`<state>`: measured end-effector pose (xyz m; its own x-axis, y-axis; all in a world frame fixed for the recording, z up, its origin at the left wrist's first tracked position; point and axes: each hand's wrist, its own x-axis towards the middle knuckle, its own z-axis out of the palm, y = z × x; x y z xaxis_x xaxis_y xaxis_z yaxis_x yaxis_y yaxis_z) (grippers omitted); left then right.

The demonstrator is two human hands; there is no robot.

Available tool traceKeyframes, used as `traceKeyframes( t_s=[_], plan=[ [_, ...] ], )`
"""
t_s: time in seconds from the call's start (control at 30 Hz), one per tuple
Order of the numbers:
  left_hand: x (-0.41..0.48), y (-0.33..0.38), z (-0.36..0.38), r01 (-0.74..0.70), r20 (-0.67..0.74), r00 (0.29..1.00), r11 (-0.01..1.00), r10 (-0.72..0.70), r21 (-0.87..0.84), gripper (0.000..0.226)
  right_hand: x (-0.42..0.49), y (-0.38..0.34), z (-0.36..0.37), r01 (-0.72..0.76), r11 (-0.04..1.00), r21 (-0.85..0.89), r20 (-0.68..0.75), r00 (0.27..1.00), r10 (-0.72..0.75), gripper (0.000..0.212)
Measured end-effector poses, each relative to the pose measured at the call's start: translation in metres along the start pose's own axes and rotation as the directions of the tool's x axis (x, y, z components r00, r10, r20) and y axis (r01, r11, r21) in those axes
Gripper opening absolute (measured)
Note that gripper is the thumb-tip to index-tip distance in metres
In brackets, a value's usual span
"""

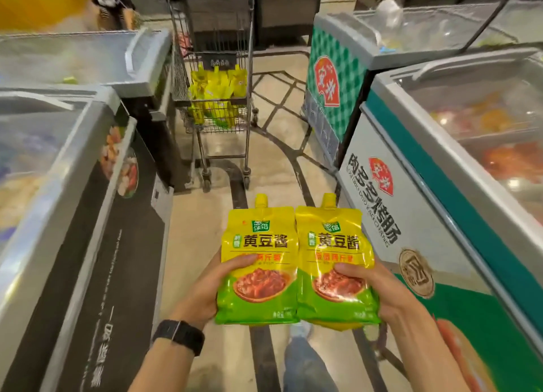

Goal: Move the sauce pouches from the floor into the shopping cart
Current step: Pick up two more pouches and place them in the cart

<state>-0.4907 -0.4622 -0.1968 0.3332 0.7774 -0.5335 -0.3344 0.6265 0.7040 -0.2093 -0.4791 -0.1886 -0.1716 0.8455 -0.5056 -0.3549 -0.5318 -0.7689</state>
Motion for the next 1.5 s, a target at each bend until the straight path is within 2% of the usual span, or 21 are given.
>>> traceKeyframes(
  t_s=[0.23,0.37,0.57,0.7,0.87,0.97,1.1,1.17,1.23,1.3,1.33,1.5],
  plan=[
    [0.132,0.078,0.030,-0.031,-0.117,0.993,0.999,0.029,-0.022,0.109,0.134,-0.114,-0.032,-0.032,0.999,-0.022,0.071,0.997,0.033,0.099],
    [0.190,0.124,0.032,-0.025,-0.132,0.991,0.997,0.015,-0.072,0.105,0.209,-0.167,-0.033,-0.065,0.997,-0.037,0.137,0.988,0.070,0.095],
    [0.300,0.192,0.016,-0.005,-0.160,0.987,0.989,-0.019,-0.150,0.104,0.333,-0.225,-0.032,-0.117,0.992,-0.039,0.045,0.992,0.119,0.105],
    [0.381,0.247,0.013,0.005,-0.147,0.989,0.993,-0.023,-0.120,0.106,0.410,-0.273,-0.040,-0.153,0.987,0.039,-0.102,0.982,0.157,0.067],
    [0.471,0.318,0.028,-0.078,-0.141,0.988,0.990,0.061,-0.118,0.106,0.486,-0.346,-0.049,-0.118,0.993,-0.018,-0.147,0.983,0.114,0.082],
    [0.518,0.360,0.041,-0.125,-0.106,0.988,0.987,0.115,-0.100,0.104,0.531,-0.383,-0.060,-0.113,0.992,-0.049,-0.155,0.982,0.104,0.098],
    [0.588,0.403,0.045,-0.158,-0.119,0.982,0.985,0.149,-0.073,0.092,0.606,-0.429,-0.073,-0.120,0.990,-0.074,-0.090,0.989,0.113,0.109],
    [0.623,0.421,0.042,-0.155,-0.183,0.974,0.984,0.137,-0.088,0.086,0.646,-0.455,-0.074,-0.127,0.986,-0.108,-0.075,0.990,0.120,0.111],
    [0.657,0.436,0.036,-0.170,-0.278,0.951,0.981,0.139,-0.092,0.087,0.690,-0.482,-0.073,-0.110,0.983,-0.146,-0.056,0.993,0.103,0.101],
    [0.685,0.447,0.030,-0.225,-0.389,0.900,0.974,0.195,-0.032,0.097,0.732,-0.508,-0.064,-0.086,0.984,-0.155,-0.001,0.996,0.087,0.078],
    [0.696,0.454,0.026,-0.254,-0.443,0.869,0.967,0.221,-0.016,0.104,0.753,-0.521,-0.057,-0.072,0.984,-0.163,0.028,0.997,0.077,0.075],
    [0.727,0.480,0.002,-0.421,-0.673,0.698,0.900,0.244,-0.110,0.107,0.859,-0.574,-0.004,-0.015,0.925,-0.380,0.239,0.964,0.114,0.107]
  ],
)
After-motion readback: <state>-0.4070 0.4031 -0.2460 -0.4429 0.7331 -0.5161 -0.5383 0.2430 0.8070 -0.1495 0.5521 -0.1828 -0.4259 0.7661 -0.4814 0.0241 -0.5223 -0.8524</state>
